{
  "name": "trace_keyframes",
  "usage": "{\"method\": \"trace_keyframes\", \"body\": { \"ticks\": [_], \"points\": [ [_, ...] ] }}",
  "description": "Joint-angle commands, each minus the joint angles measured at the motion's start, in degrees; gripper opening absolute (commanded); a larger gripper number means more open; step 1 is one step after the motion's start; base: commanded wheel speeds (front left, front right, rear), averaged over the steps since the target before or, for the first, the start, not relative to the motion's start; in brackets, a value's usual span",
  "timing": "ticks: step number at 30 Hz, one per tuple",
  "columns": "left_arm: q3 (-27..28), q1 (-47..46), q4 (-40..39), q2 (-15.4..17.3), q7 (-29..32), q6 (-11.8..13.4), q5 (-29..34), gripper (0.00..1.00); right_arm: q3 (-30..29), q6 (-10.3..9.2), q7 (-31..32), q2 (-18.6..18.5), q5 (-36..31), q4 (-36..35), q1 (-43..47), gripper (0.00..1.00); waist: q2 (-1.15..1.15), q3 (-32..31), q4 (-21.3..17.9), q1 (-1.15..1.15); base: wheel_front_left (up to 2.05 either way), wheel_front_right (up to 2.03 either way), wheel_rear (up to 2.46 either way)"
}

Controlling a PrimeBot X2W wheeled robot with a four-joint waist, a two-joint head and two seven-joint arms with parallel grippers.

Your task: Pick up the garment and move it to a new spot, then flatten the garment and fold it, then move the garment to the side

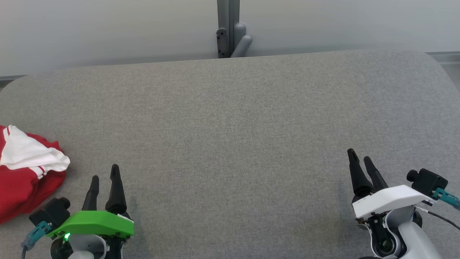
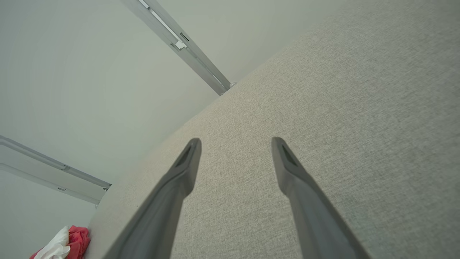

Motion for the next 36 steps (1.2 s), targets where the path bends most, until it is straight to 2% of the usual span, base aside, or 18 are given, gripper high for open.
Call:
{"method": "trace_keyframes", "body": {
  "ticks": [1,18,36],
  "points": [
    [0.0,0.1,-0.5,0.4,-0.7,-0.4,2.2,1.00,0.0,0.02,-0.7,-0.1,-2.3,-0.3,0.1,1.00,0.00,0.0,0.0,0.00,0.00,0.00,0.00],
    [-0.7,1.1,-0.5,0.4,-3.3,-0.5,13.0,1.00,-0.1,0.03,-2.7,0.5,-13.4,-0.4,0.8,1.00,0.00,0.1,0.1,0.00,0.00,0.00,0.00],
    [-1.4,2.4,-0.2,0.5,-5.6,-0.6,21.6,1.00,0.6,0.02,-4.4,0.7,-22.9,-0.4,1.8,1.00,0.00,0.0,0.1,0.00,0.00,0.00,0.00]
  ]
}}
